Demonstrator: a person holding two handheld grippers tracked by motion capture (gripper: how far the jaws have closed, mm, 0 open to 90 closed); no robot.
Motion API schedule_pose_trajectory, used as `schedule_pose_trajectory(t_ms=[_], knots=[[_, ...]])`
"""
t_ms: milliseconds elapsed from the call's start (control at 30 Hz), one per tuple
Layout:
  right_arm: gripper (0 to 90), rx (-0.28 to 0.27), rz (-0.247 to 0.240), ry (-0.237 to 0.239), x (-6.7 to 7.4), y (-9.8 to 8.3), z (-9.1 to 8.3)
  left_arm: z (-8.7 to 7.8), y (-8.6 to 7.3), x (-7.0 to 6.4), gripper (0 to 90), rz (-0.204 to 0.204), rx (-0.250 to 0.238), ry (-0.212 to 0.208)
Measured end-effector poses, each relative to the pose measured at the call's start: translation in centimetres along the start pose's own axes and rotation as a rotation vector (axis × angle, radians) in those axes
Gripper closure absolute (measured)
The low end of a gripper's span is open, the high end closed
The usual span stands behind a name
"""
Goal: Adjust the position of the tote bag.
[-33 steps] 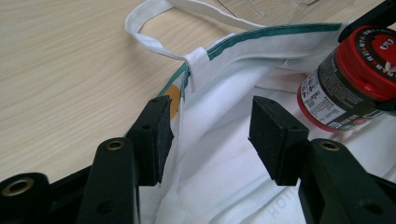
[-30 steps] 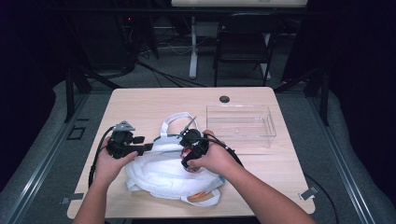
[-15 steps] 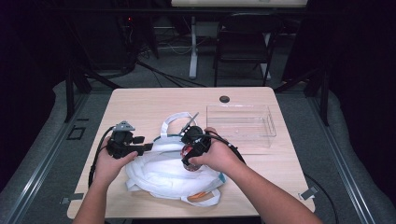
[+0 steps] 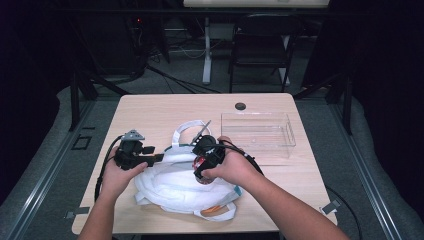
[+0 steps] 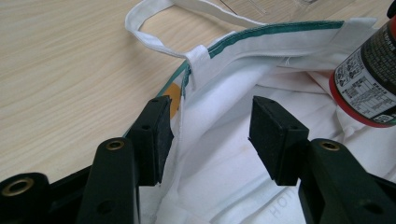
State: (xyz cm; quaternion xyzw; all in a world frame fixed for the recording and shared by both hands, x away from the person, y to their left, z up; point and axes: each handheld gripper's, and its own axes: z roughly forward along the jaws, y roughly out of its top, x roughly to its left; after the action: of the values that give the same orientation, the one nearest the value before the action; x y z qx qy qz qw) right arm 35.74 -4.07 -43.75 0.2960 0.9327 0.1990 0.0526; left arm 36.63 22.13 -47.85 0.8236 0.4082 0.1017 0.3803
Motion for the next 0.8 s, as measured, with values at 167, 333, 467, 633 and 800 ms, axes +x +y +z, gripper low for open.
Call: schedule_pose_trajectory(t_ms=[167, 333, 467, 633, 800], knots=[[25.2, -0.004, -0.006, 0.001, 0.1, 0.2, -0.4, 0.0, 0.0, 0.0, 48.5, -0.001, -0.002, 0.001], [25.2, -0.012, 0.0, 0.0, -0.1, 0.3, -1.1, 0.0, 0.0, 0.0, 48.5, -0.006, -0.004, 0.001], [25.2, -0.013, -0.006, -0.003, -0.4, 0.4, -1.8, 0.0, 0.0, 0.0, 48.5, -0.006, -0.004, 0.0], [25.2, -0.022, 0.0, -0.007, -0.6, 0.5, -2.5, 0.0, 0.0, 0.0, 48.5, -0.002, -0.001, -0.002], [25.2, -0.027, 0.002, -0.021, -1.0, 0.4, -3.4, 0.0, 0.0, 0.1, 48.5, 0.004, 0.004, -0.001]])
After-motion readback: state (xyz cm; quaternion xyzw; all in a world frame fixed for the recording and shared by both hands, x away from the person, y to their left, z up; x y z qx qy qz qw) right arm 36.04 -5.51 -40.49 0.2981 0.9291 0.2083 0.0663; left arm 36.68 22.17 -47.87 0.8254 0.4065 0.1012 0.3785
